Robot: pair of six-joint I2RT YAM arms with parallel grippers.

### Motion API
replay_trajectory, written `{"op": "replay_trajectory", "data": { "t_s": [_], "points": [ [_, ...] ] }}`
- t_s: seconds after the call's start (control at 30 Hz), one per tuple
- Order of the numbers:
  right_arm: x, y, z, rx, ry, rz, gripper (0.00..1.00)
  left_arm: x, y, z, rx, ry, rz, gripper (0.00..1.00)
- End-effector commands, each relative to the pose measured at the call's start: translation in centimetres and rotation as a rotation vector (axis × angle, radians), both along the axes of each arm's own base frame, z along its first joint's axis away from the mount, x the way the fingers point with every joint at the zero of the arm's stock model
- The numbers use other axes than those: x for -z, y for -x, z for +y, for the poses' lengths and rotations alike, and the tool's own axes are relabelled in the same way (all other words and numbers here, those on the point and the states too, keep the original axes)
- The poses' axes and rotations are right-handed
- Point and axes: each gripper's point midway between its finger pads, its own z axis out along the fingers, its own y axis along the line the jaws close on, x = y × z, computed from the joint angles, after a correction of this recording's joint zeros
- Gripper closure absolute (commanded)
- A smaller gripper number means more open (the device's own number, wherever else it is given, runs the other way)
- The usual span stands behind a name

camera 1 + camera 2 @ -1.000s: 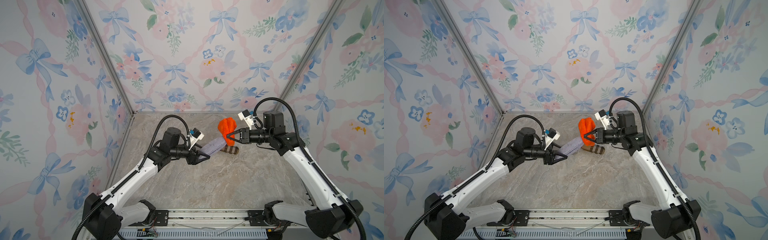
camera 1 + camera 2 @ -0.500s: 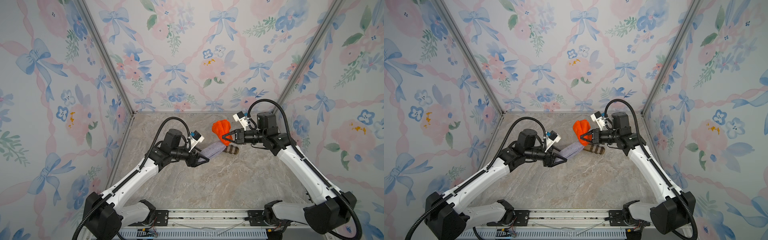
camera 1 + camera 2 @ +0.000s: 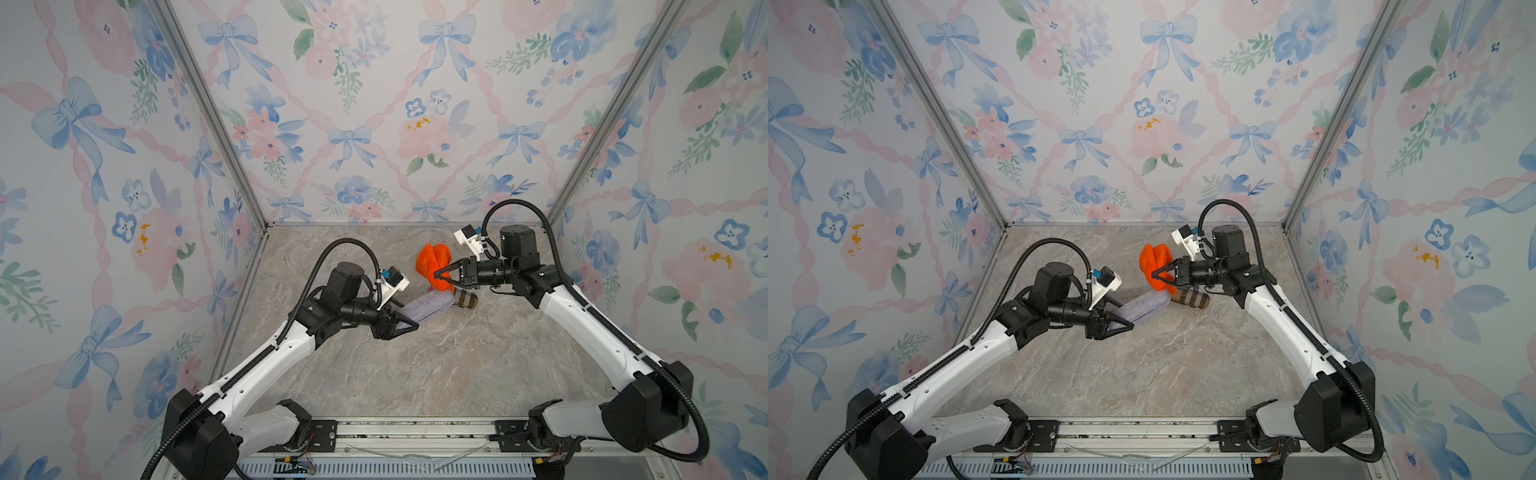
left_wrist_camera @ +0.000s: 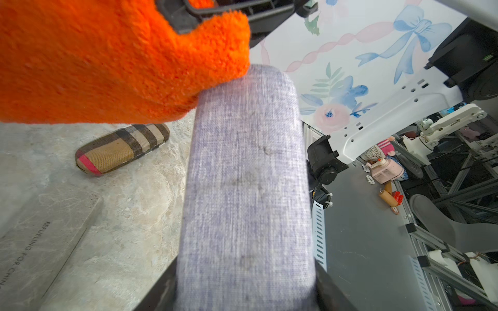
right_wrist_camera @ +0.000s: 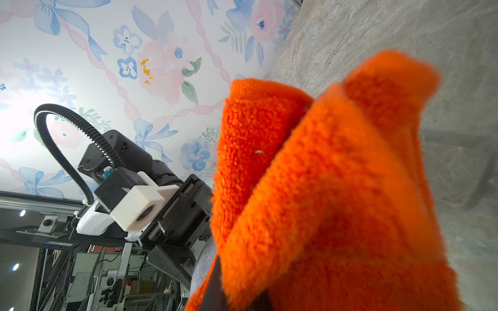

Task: Wipe the eyeglass case
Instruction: Wipe the dirt from the eyeglass case.

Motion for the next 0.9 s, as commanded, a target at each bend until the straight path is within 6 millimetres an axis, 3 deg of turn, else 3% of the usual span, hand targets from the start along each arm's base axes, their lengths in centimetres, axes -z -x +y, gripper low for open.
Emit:
{"op": "replay_trajectory", "data": {
  "t_s": [0.0, 0.17, 0.33, 0.7, 0.87],
  "points": [
    [0.4, 0.8, -0.5, -0.014, 0.003, 0.065, 1.00, -2.7, -2.0, 0.7, -0.066, 0.059, -0.154, 0.90],
    [0.9, 1.5, -1.7, 0.005, 0.021, 0.109, 1.00, -2.3, -3.3, 1.9, -0.142, 0.053, -0.156, 0.91],
    [1.7, 2.4, -1.9, -0.004, 0.020, 0.145, 1.00, -2.9, -4.0, 1.8, -0.154, 0.083, -0.169, 0.91],
    [-1.4, 4.0, -2.8, -0.007, 0.007, 0.092, 1.00, -1.6, -5.8, 1.4, -0.171, 0.041, -0.131, 0.90],
    [-0.9, 3.7, -2.8, -0.010, 0.015, 0.105, 1.00, -1.8, -6.4, 1.6, -0.196, 0.037, -0.141, 0.90]
  ]
}}
